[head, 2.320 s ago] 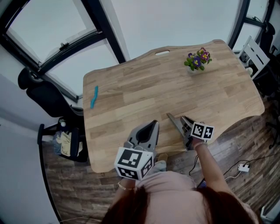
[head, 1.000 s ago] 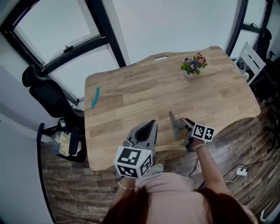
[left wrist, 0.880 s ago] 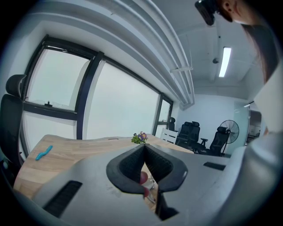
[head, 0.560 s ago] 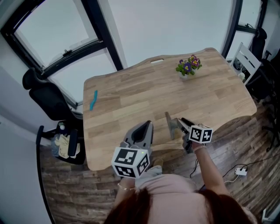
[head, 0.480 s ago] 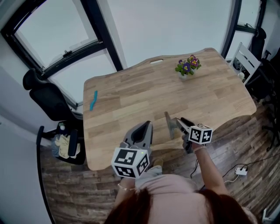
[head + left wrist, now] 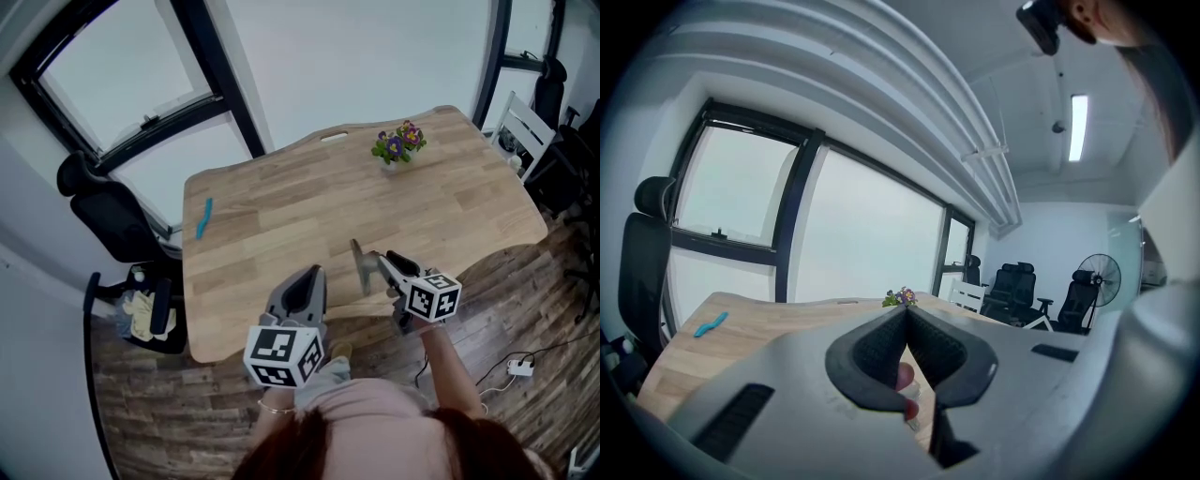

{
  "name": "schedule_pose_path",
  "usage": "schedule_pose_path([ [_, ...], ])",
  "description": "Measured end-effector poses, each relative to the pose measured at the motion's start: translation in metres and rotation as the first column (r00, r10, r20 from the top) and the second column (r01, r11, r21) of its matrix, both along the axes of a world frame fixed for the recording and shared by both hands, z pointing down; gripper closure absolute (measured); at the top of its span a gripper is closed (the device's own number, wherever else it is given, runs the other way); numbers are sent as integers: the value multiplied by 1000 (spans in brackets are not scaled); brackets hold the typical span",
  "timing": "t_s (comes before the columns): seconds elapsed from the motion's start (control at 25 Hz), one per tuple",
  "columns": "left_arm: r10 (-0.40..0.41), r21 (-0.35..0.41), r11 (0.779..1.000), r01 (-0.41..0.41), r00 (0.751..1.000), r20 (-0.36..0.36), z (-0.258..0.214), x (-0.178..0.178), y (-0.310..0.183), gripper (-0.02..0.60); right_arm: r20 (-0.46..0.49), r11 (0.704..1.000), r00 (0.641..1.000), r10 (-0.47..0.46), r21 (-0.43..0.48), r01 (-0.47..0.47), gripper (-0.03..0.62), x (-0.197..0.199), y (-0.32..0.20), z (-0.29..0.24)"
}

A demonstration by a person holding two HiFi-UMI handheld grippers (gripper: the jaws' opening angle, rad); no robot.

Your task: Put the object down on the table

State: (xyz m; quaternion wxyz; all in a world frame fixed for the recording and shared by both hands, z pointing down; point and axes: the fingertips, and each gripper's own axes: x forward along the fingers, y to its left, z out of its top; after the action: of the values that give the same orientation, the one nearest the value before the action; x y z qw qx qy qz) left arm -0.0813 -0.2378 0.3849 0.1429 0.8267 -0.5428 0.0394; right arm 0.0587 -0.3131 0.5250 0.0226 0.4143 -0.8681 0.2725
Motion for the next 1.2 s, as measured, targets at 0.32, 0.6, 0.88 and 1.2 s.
schedule_pose_path([
  [0.32,-28,15,999,28,999,15,-5,3,10,580,-19,992,999,-26,126,28,526,1,25,-49],
  [0.6,-21,27,999,21,1000,18,-9,9,20,580,-56,976,998,-32,215,43,557,3,47,-82],
  [0.88,13,21,1000,-14,1000,17,-8,25,33,580,-93,953,995,-22,299,49,579,10,64,-107],
  [1.2,2,73,997,-5,999,47,-14,35,43,580,-136,928,989,-55,358,101,594,10,85,-127],
])
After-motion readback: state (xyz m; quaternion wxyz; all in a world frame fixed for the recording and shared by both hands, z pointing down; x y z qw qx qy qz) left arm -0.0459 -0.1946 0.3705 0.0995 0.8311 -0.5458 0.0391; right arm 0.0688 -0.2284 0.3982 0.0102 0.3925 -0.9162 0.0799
